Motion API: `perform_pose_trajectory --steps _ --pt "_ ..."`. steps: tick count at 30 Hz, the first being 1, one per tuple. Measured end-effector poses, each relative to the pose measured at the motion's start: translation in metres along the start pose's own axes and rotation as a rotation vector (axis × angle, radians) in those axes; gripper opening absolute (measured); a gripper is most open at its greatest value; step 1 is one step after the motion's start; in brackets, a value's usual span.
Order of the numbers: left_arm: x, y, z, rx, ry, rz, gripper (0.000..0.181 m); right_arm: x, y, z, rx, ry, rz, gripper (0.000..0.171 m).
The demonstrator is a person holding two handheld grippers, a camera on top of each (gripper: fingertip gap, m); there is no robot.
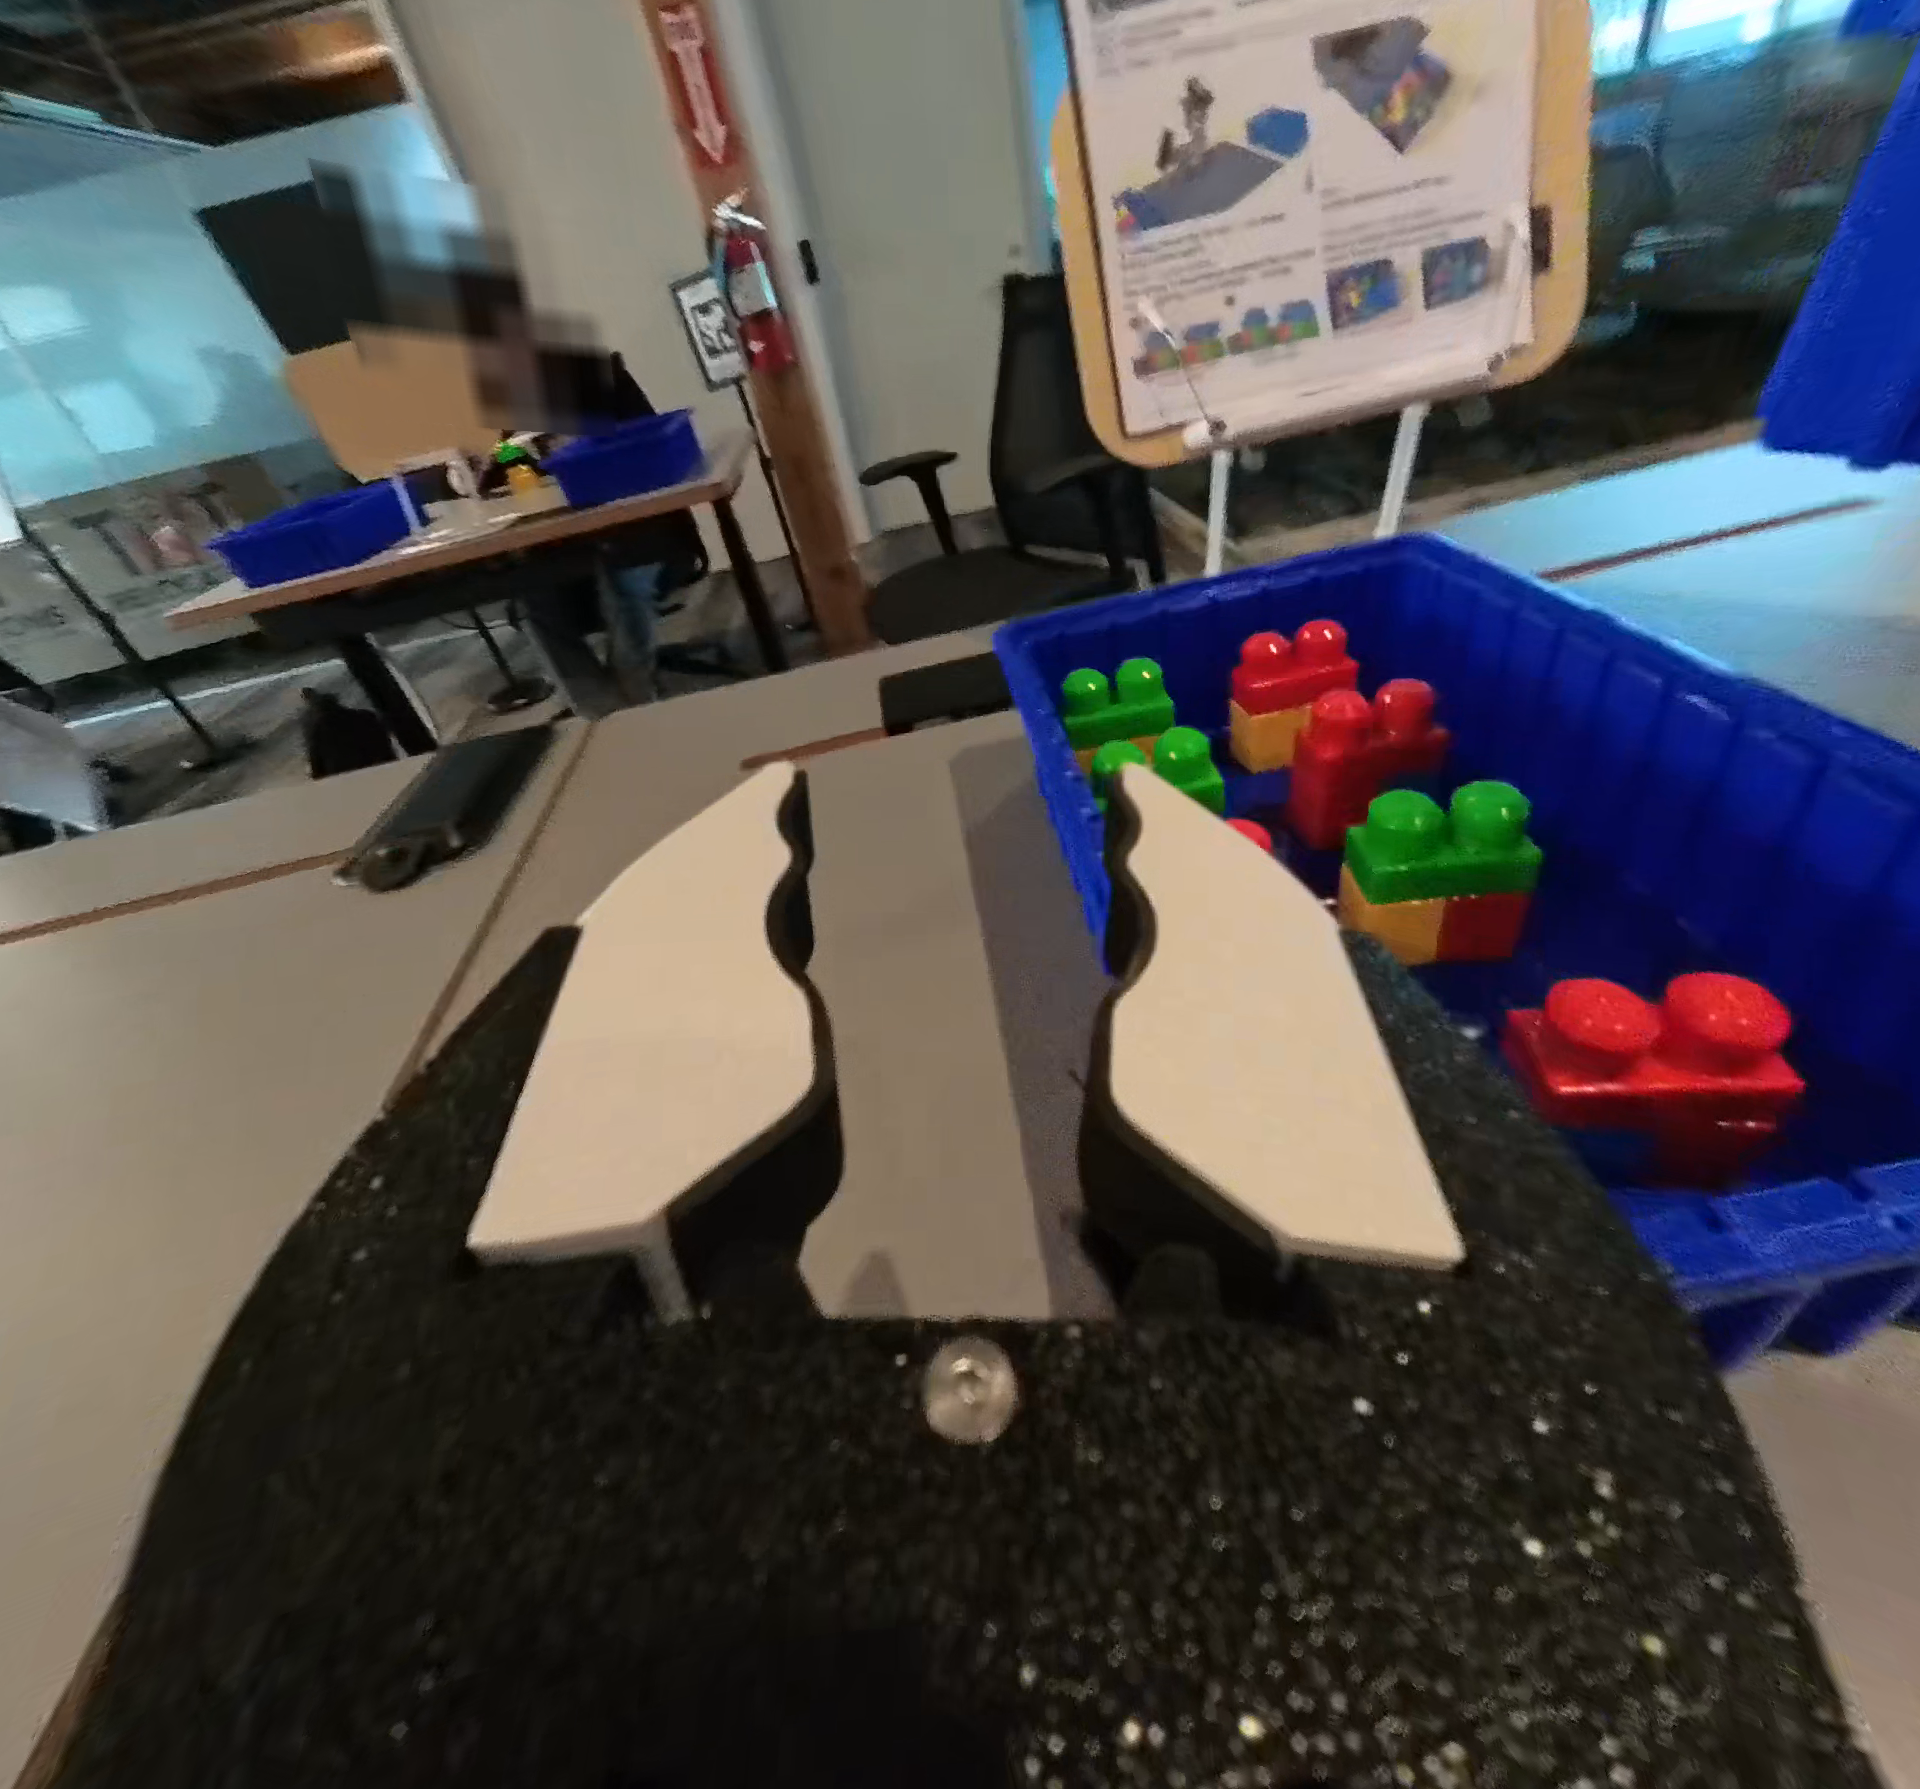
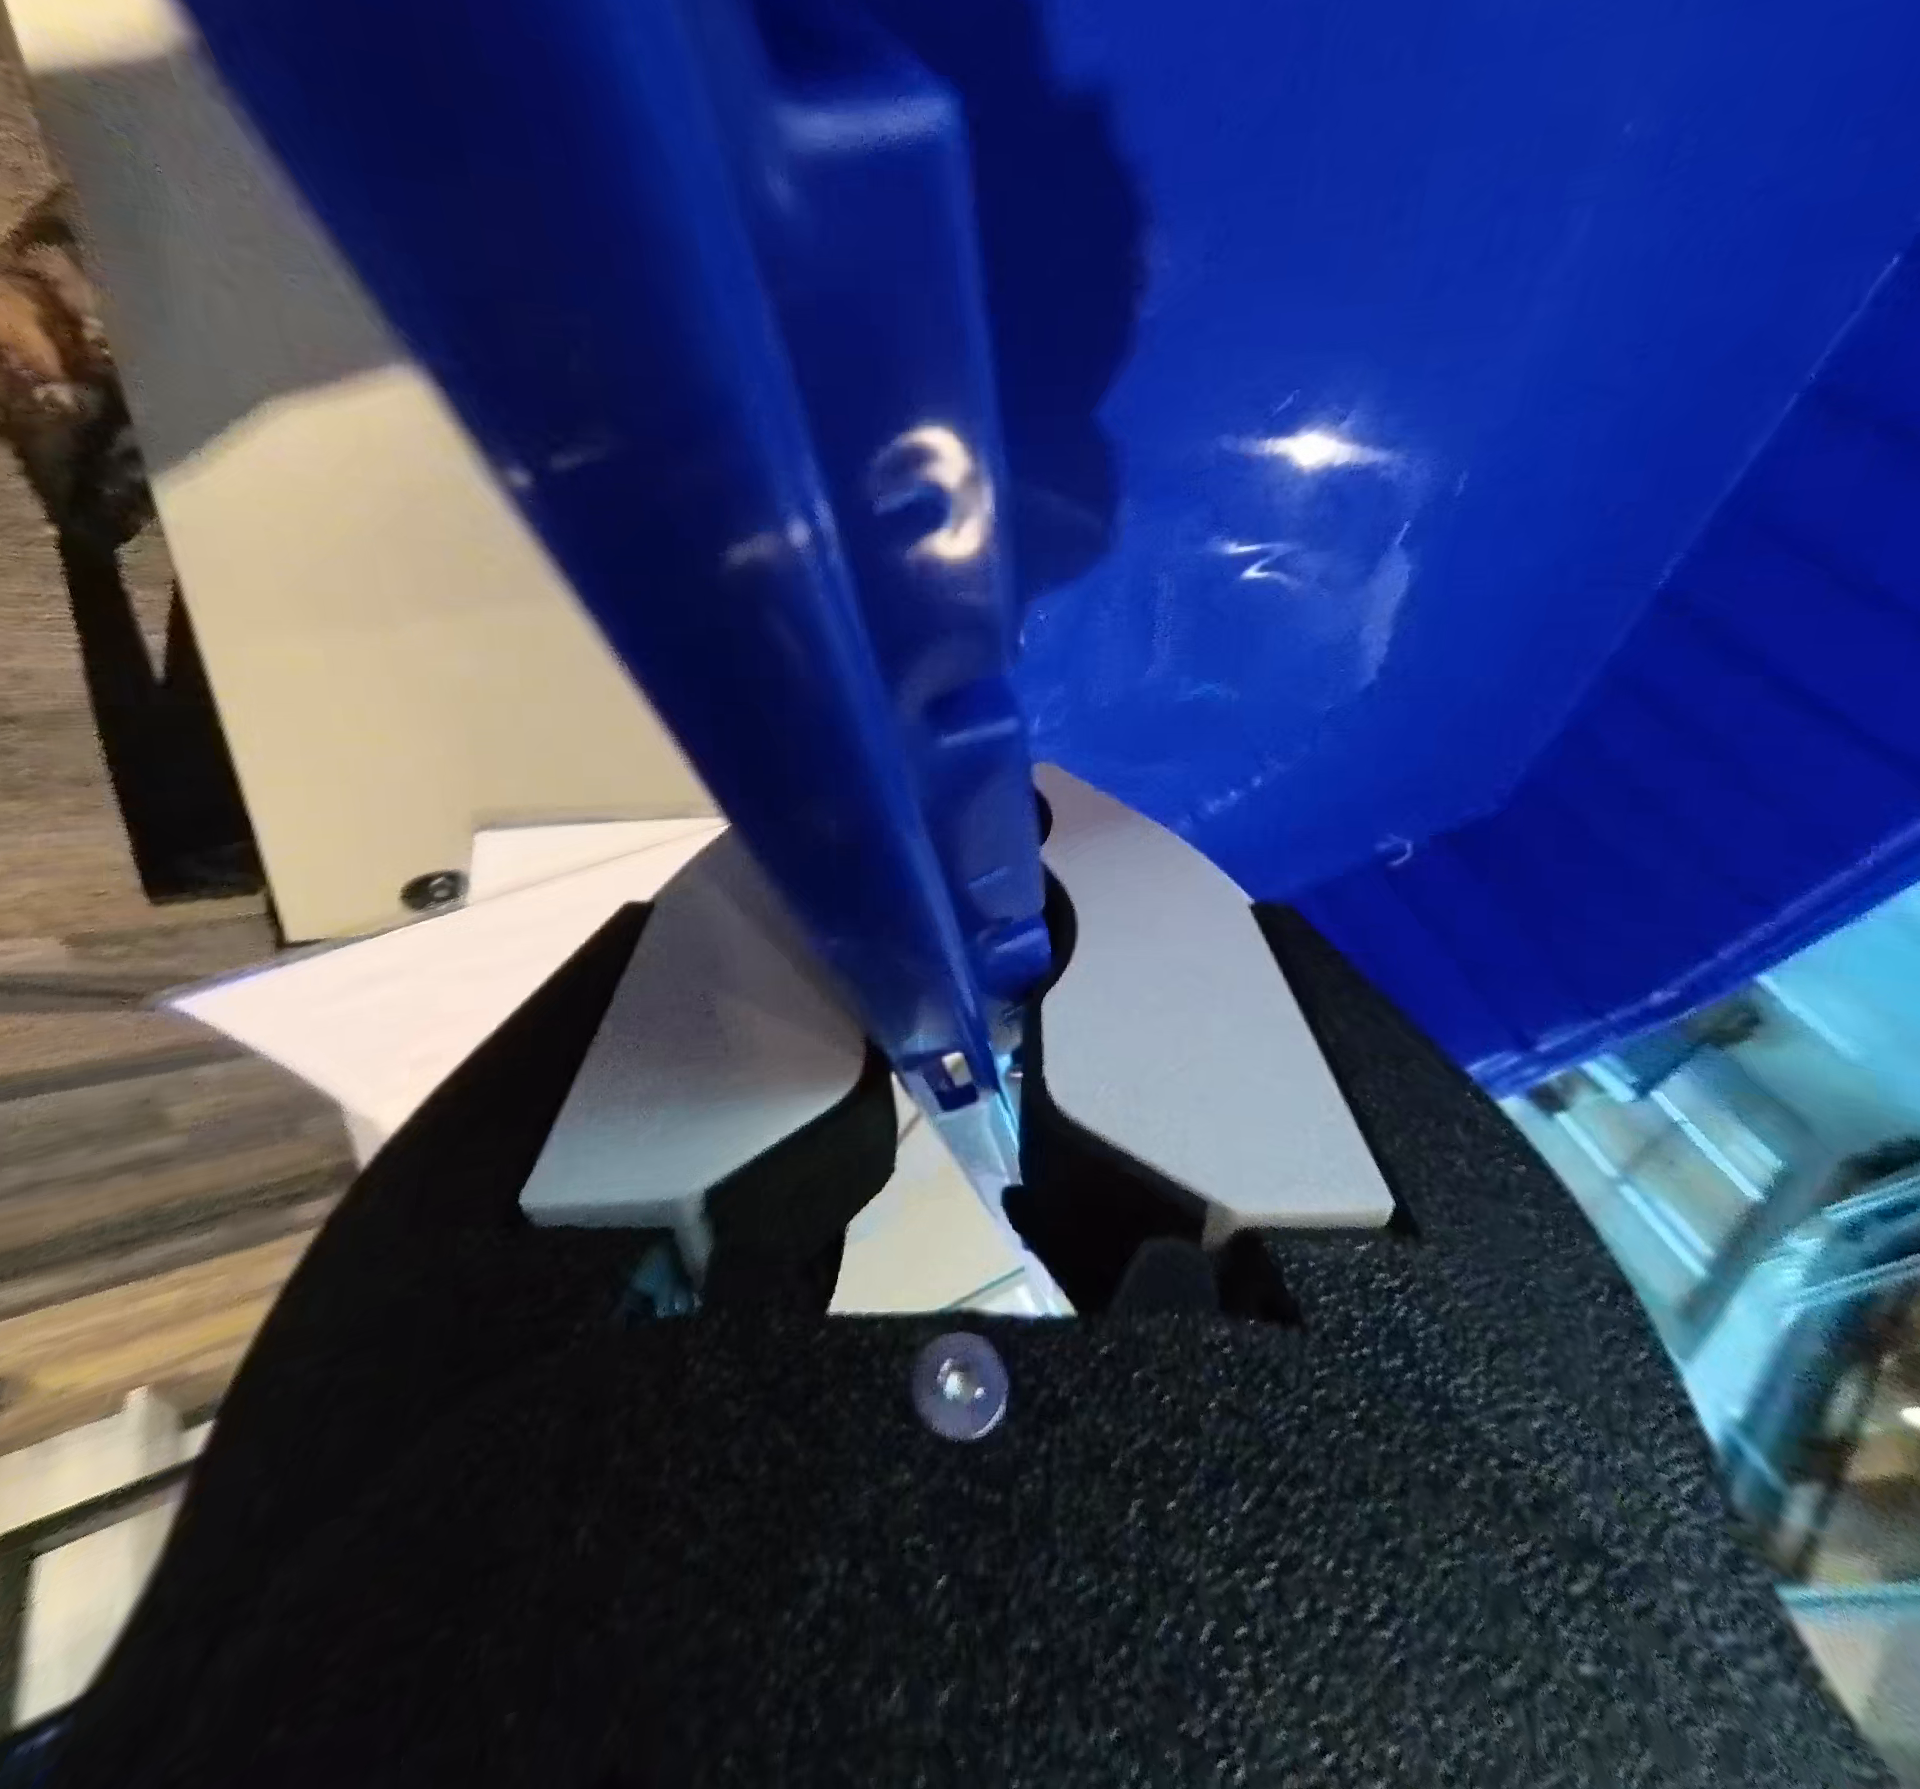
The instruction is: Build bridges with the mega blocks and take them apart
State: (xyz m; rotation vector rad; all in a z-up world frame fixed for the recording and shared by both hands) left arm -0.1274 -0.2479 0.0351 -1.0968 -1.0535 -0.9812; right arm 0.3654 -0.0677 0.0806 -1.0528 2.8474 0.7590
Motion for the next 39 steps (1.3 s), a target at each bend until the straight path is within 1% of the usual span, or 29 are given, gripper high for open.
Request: perform_pose_trajectory --steps 3,5,10,13,16,21,22,23,24,25,26,28,29,30,32,33,34,35,36,37,38,39 --pt "-0.011 0.010 0.030 -0.074 -0.113 0.025 0.062 -0.029 -0.019 0.024 0.046 -0.005 0.058 0.022" --pt "-0.020 0.013 0.045 -0.116 -0.179 0.023 0.065 -0.041 -0.029 0.045 0.083 0.014 0.087 0.023" --pt "-0.040 0.021 0.063 -0.186 -0.311 0.049 0.065 -0.053 -0.045 0.098 0.179 0.089 0.101 0.024" --pt "-0.042 0.024 0.064 -0.176 -0.319 0.091 0.066 -0.053 -0.051 0.120 0.227 0.111 0.037 0.025" --pt "-0.040 0.025 0.065 -0.167 -0.307 0.065 0.067 -0.060 -0.048 0.131 0.229 0.068 -0.112 0.025" --pt "-0.039 0.029 0.065 -0.179 -0.294 0.027 0.068 -0.084 -0.042 0.151 0.162 0.066 -0.232 0.025" --pt "-0.040 0.029 0.065 -0.179 -0.294 0.036 0.068 -0.086 -0.044 0.155 0.159 0.069 -0.236 0.028" --pt "-0.041 0.029 0.065 -0.177 -0.296 0.047 0.068 -0.088 -0.042 0.157 0.146 0.069 -0.201 0.047" --pt "-0.043 0.028 0.064 -0.174 -0.301 0.057 0.068 -0.092 -0.039 0.157 0.139 0.040 -0.136 0.075" --pt "-0.045 0.027 0.064 -0.173 -0.308 0.063 0.068 -0.097 -0.034 0.155 0.107 0.020 -0.071 0.092" --pt "-0.046 0.026 0.064 -0.177 -0.317 0.063 0.068 -0.101 -0.029 0.149 0.062 0.027 -0.018 0.103" --pt "-0.048 0.025 0.064 -0.206 -0.331 0.049 0.068 -0.114 -0.018 0.129 -0.060 0.042 0.066 0.108" --pt "-0.048 0.025 0.064 -0.225 -0.335 0.042 0.067 -0.121 -0.011 0.116 -0.137 0.064 0.119 0.108" --pt "-0.048 0.025 0.065 -0.240 -0.337 0.041 0.066 -0.125 -0.003 0.103 -0.223 0.106 0.191 0.103" --pt "-0.047 0.024 0.069 -0.257 -0.331 0.054 0.066 -0.115 0.019 0.079 -0.352 0.244 0.354 0.079" --pt "-0.046 0.024 0.071 -0.263 -0.327 0.065 0.066 -0.099 0.032 0.072 -0.369 0.332 0.438 0.073" --pt "-0.045 0.024 0.072 -0.270 -0.328 0.075 0.066 -0.077 0.044 0.066 -0.349 0.426 0.508 0.068" --pt "-0.044 0.025 0.073 -0.275 -0.329 0.084 0.066 -0.053 0.058 0.064 -0.322 0.496 0.563 0.060" --pt "-0.042 0.026 0.071 -0.275 -0.328 0.093 0.067 -0.027 0.071 0.064 -0.264 0.558 0.600 0.062" --pt "-0.040 0.027 0.069 -0.267 -0.318 0.105 0.068 -0.002 0.087 0.066 -0.230 0.600 0.637 0.056" --pt "-0.037 0.028 0.064 -0.257 -0.297 0.115 0.068 0.019 0.105 0.072 -0.212 0.617 0.677 0.053" --pt "-0.034 0.030 0.058 -0.247 -0.268 0.118 0.068 0.041 0.122 0.080 -0.155 0.643 0.707 0.055"
Point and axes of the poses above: each gripper's, where its closed fingertips meet, z out along the fingers, x out of its top, y = z × x across the jaws, the point moved 6 cm from there along -z, back along the fingers, and after that the axes turned 11 degrees about y, right-handed, at the moved point
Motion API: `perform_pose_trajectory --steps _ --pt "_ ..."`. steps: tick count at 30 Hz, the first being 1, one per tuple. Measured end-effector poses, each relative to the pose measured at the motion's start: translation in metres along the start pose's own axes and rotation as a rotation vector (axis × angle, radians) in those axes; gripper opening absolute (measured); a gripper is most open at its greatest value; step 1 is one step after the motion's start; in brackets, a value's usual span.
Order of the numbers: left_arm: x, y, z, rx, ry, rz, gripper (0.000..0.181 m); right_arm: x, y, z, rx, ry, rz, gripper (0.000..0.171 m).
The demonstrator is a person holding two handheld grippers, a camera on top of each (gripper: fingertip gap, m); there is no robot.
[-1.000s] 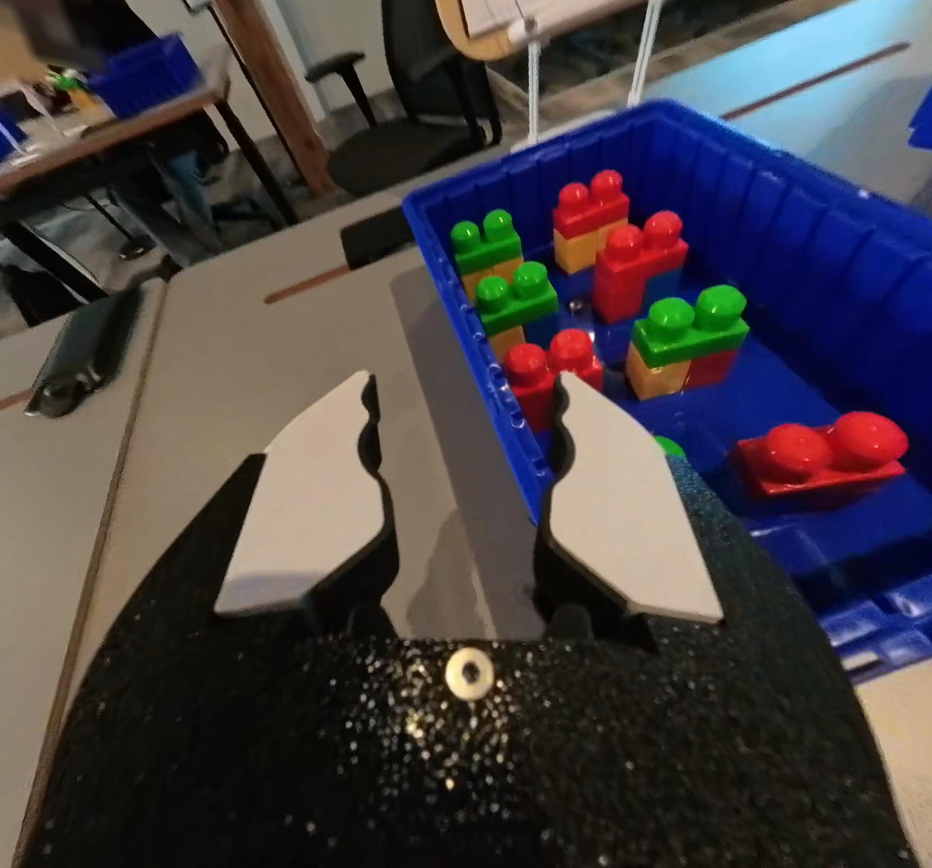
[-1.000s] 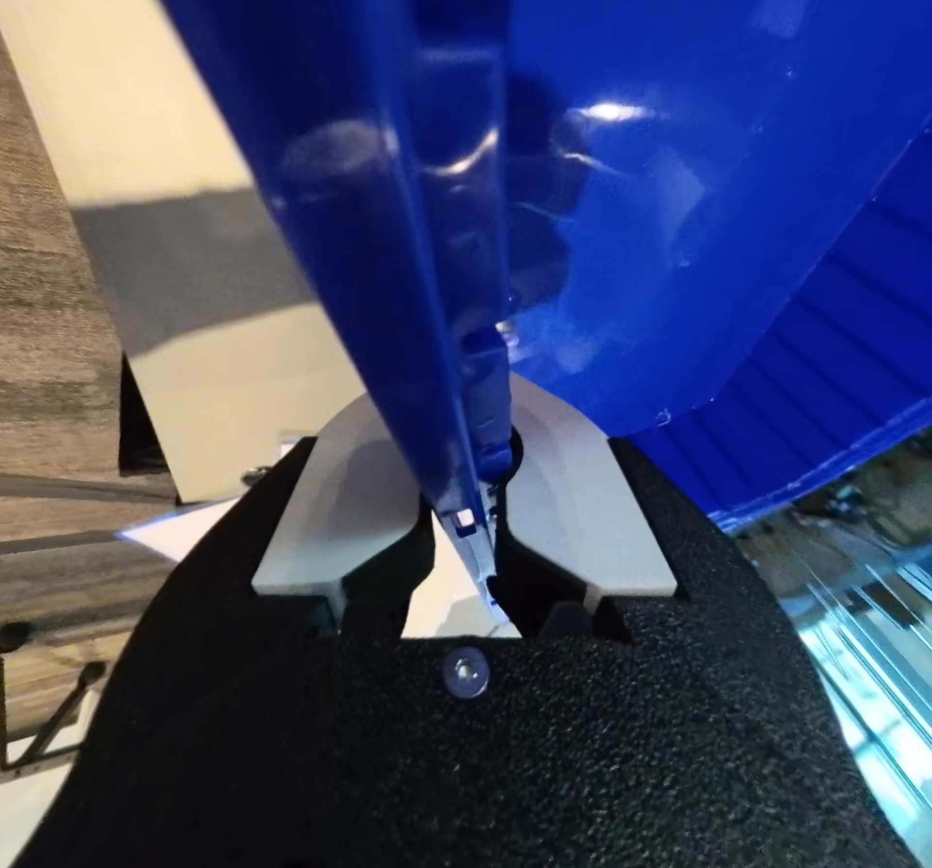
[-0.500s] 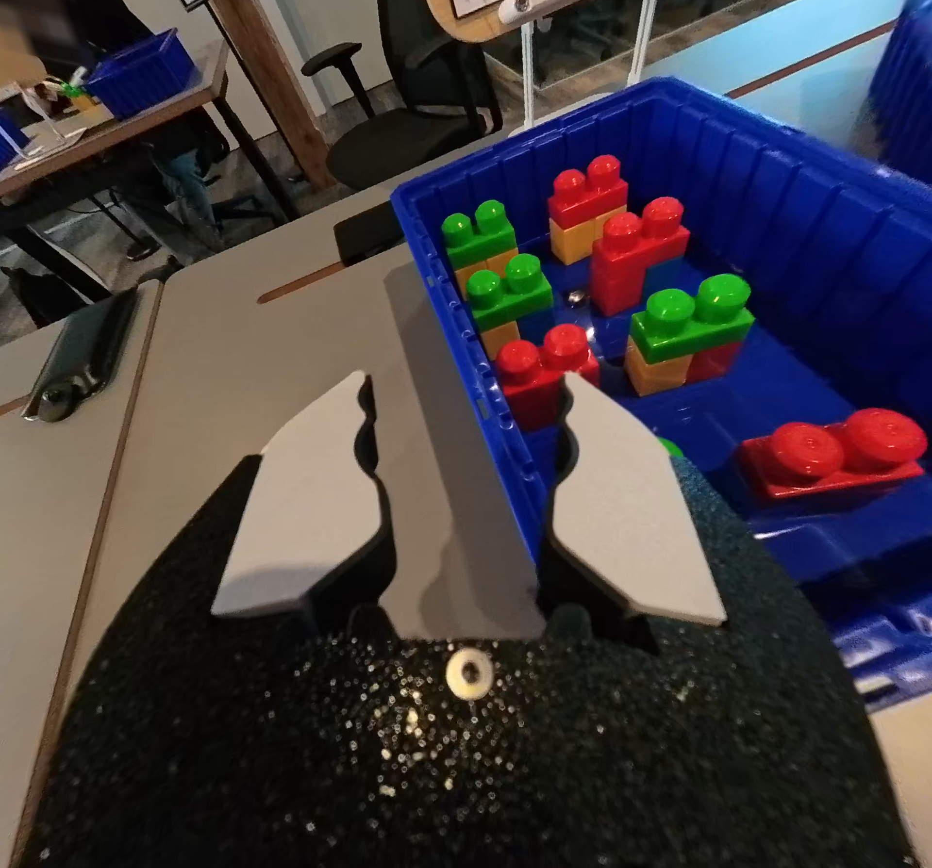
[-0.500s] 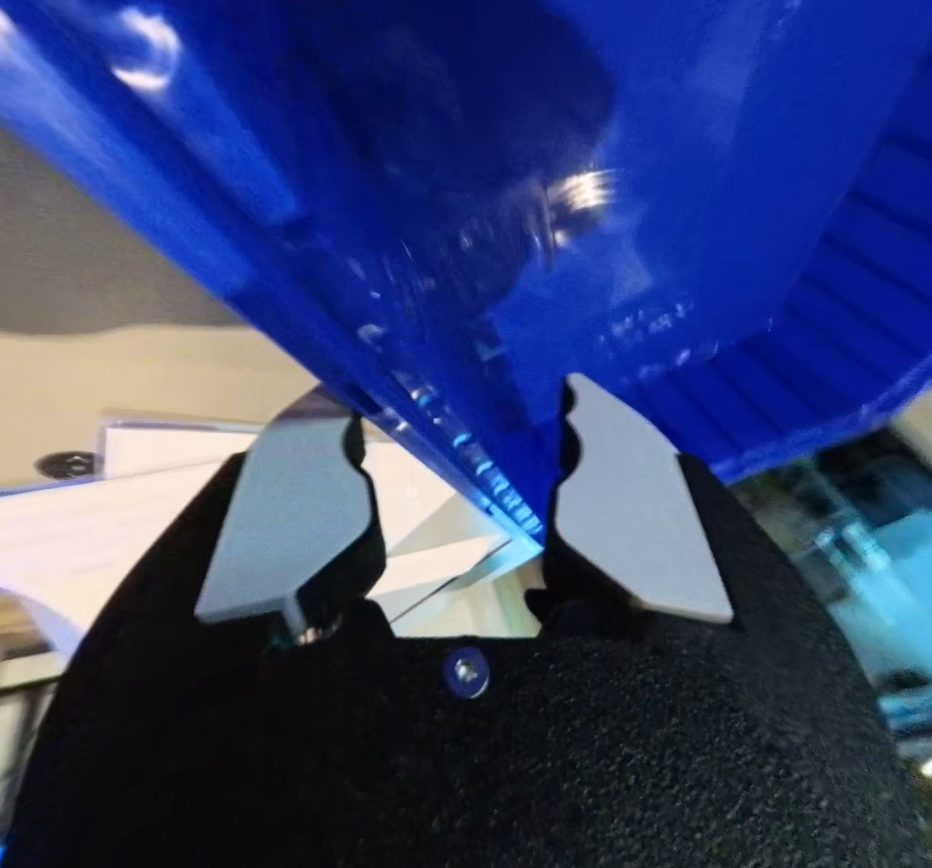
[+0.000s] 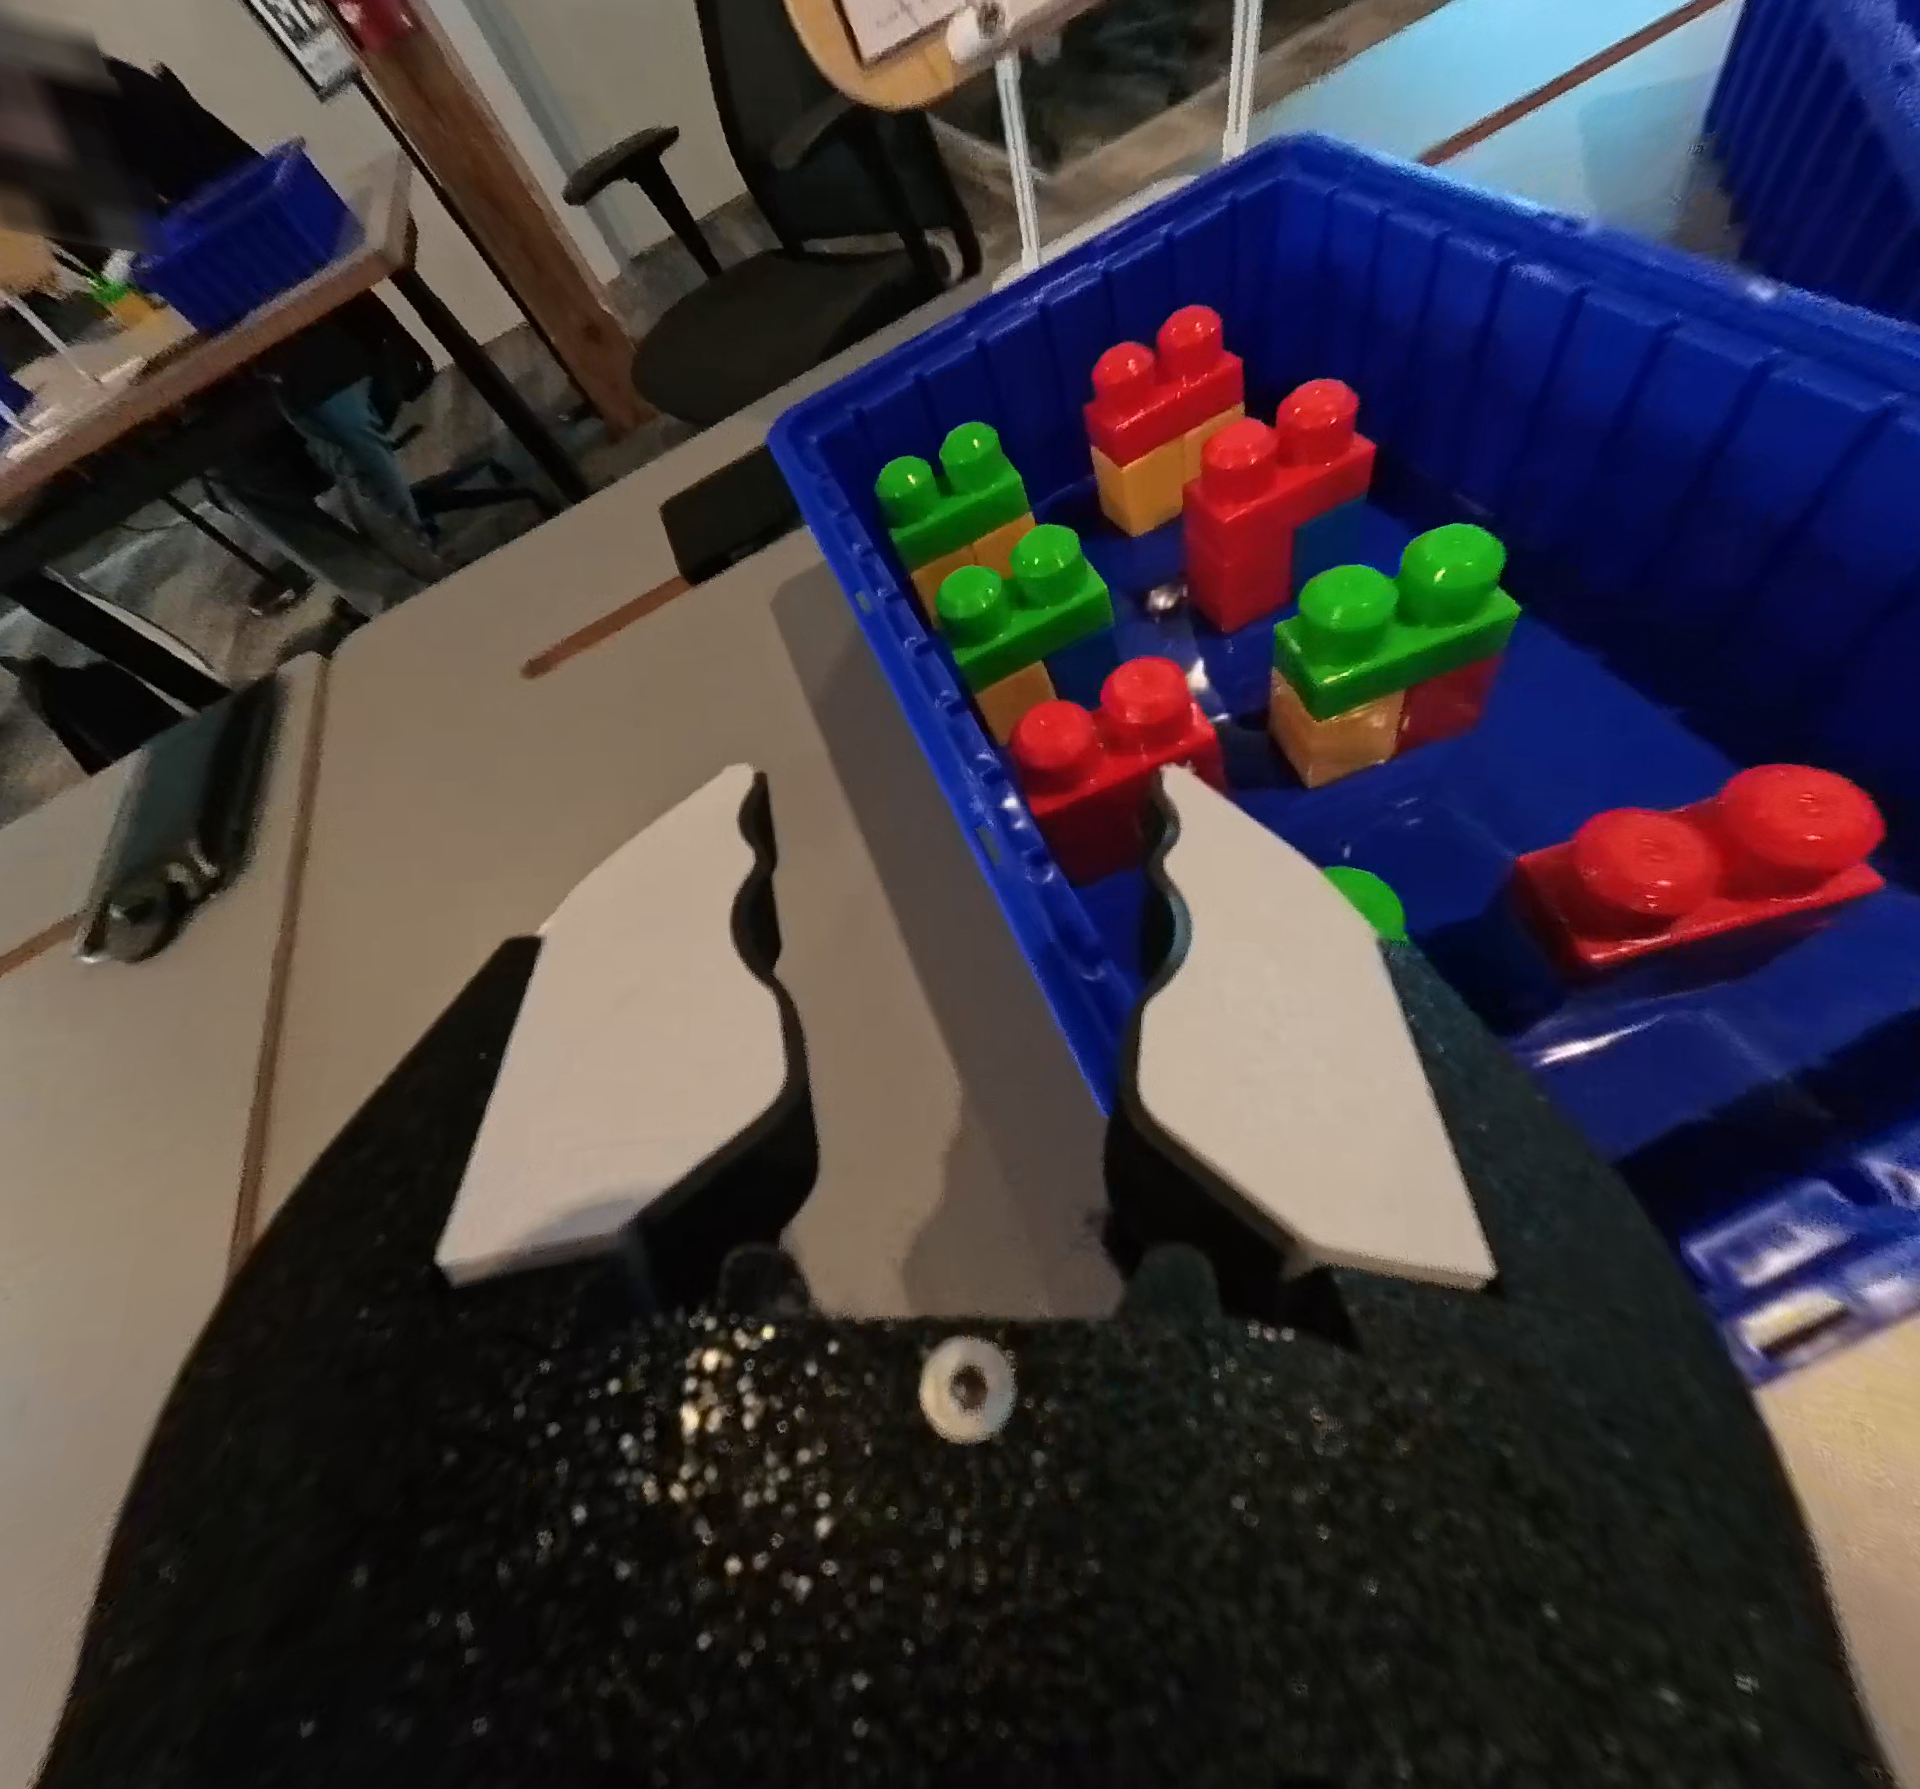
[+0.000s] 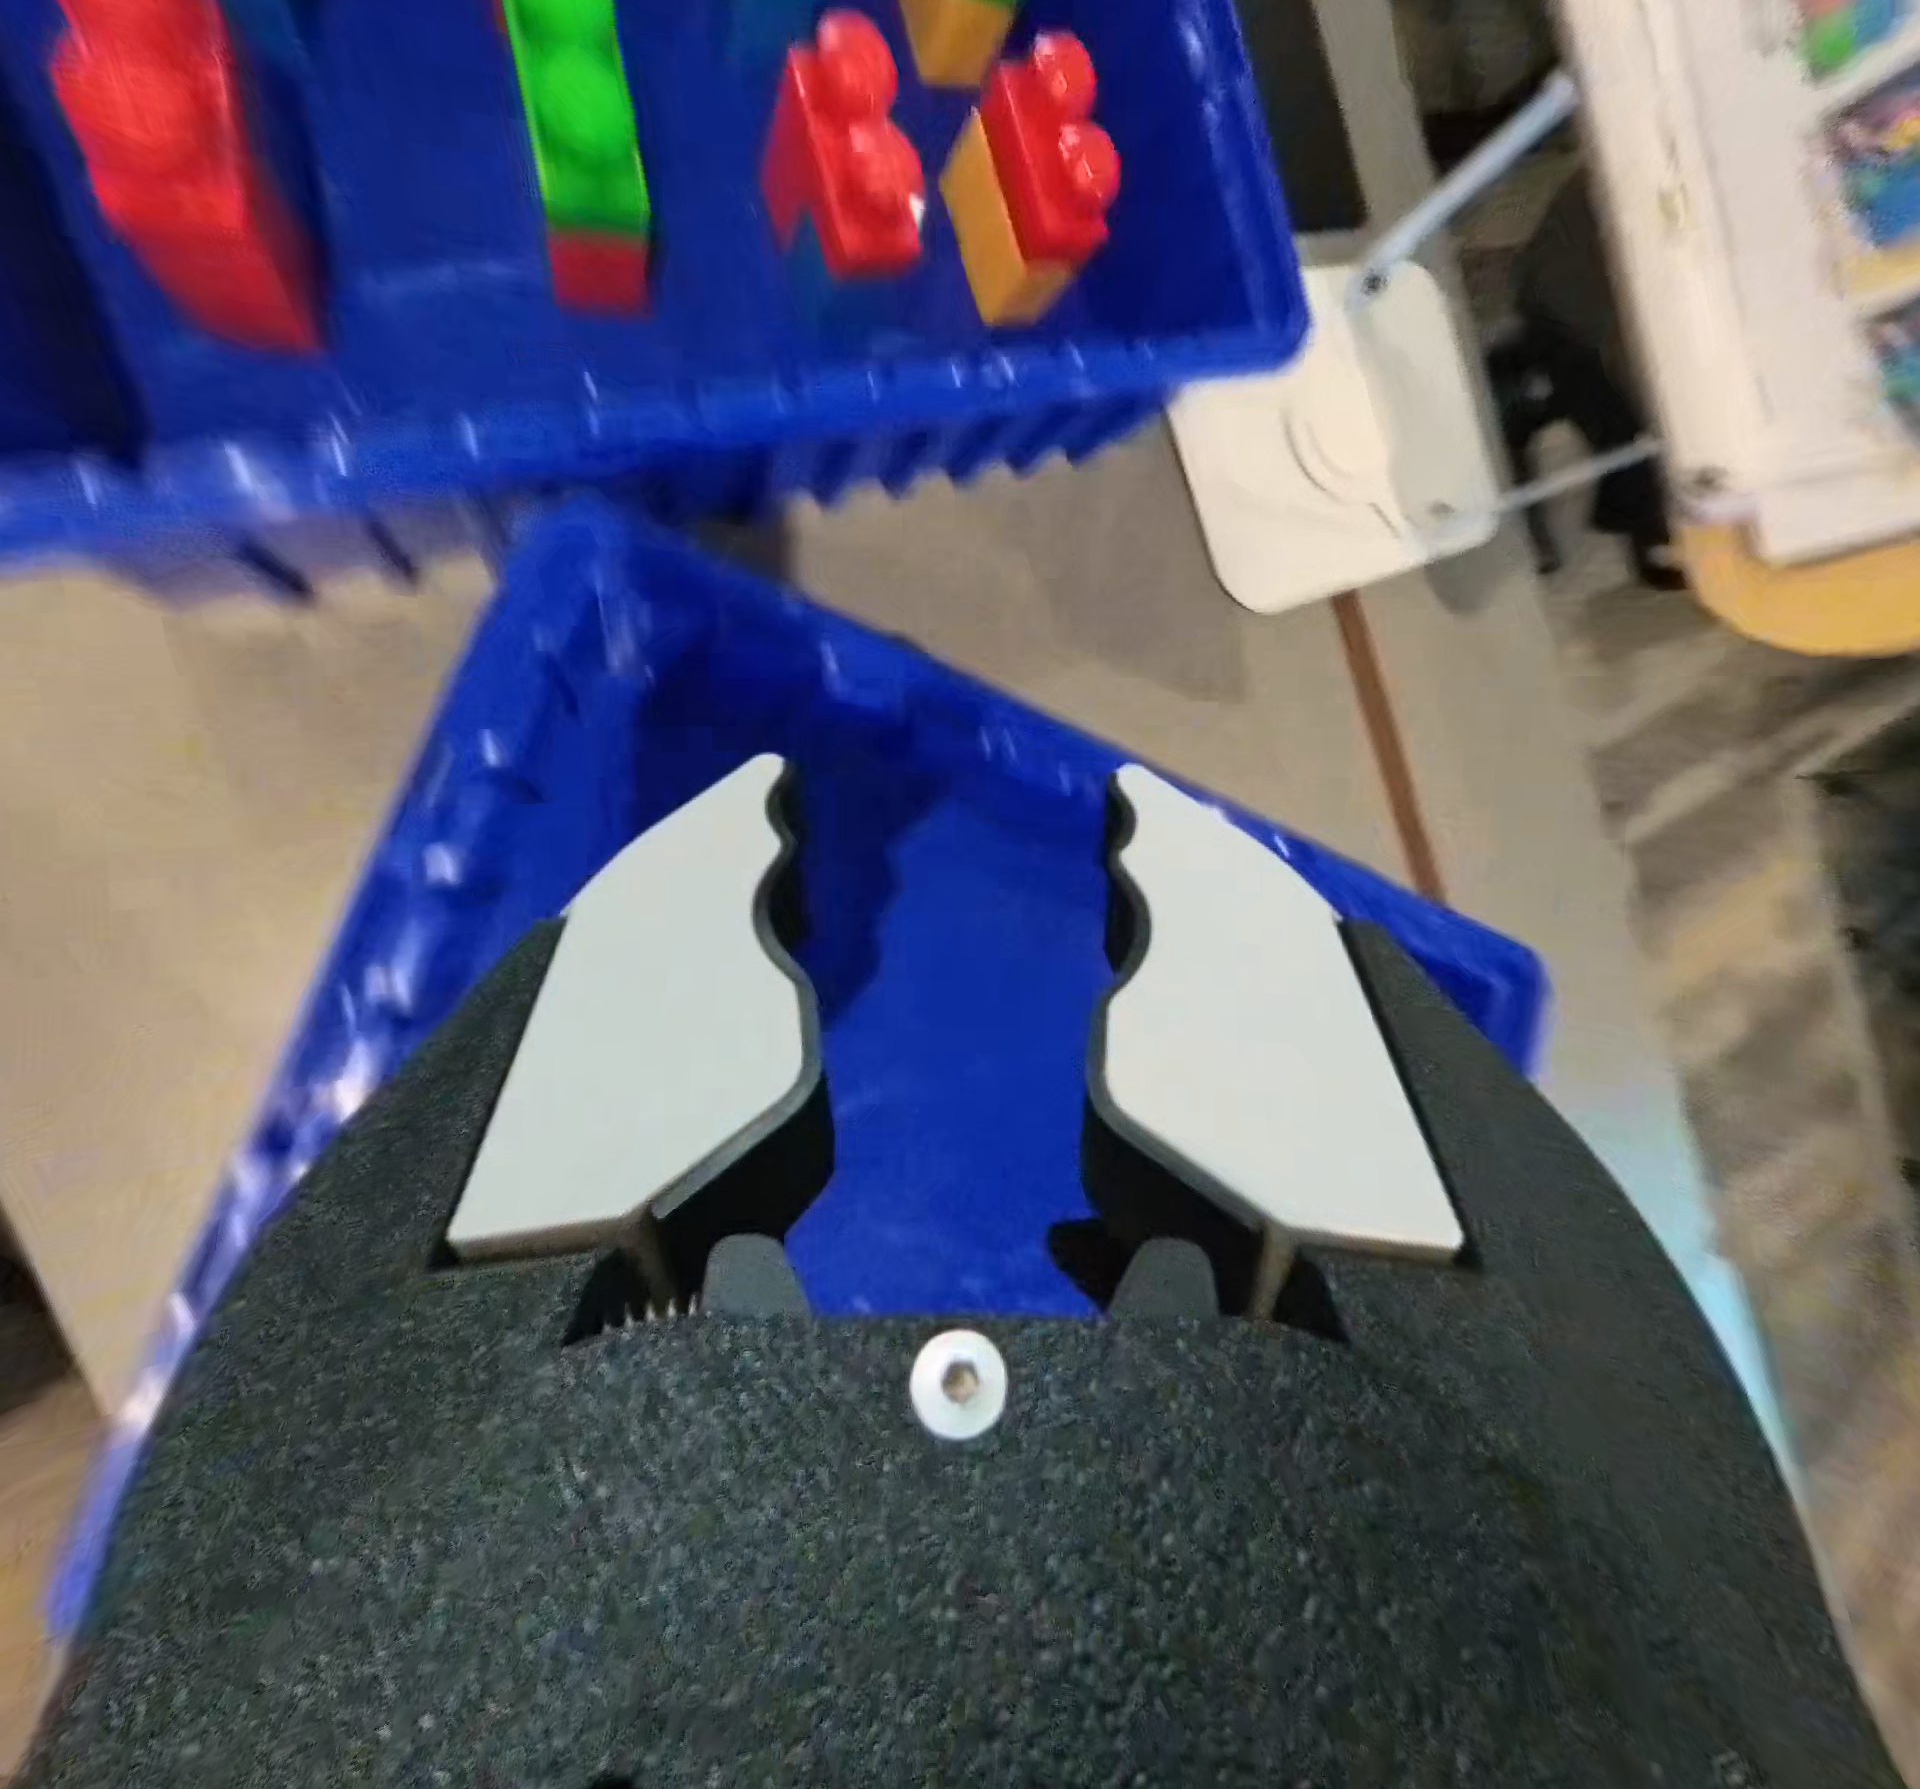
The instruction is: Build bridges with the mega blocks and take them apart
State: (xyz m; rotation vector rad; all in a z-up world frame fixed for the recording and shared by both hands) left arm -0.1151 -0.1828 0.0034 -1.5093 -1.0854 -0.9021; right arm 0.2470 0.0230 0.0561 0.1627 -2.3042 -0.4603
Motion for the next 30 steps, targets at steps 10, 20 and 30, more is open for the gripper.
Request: perform_pose_trajectory --steps 10,20,30 --pt "-0.023 0.041 -0.058 -0.143 0.081 -0.041 0.082 0.041 0.024 0.170 0.249 -0.308 0.649 0.074" --pt "-0.048 0.055 -0.058 -0.277 0.069 -0.018 0.095 0.031 0.014 0.166 0.209 -0.437 0.759 0.057" --pt "-0.058 0.052 -0.072 -0.299 0.008 0.029 0.093 0.019 -0.014 0.176 0.282 -0.537 0.869 0.040"
Point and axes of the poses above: each gripper's, where its closed fingertips meet, z out along the fingers, x out of its top, y = z × x across the jaws, the point moved 6 cm from there along -z, back along the fingers, and after that the axes turned 11 degrees about y, right-handed, at the moved point
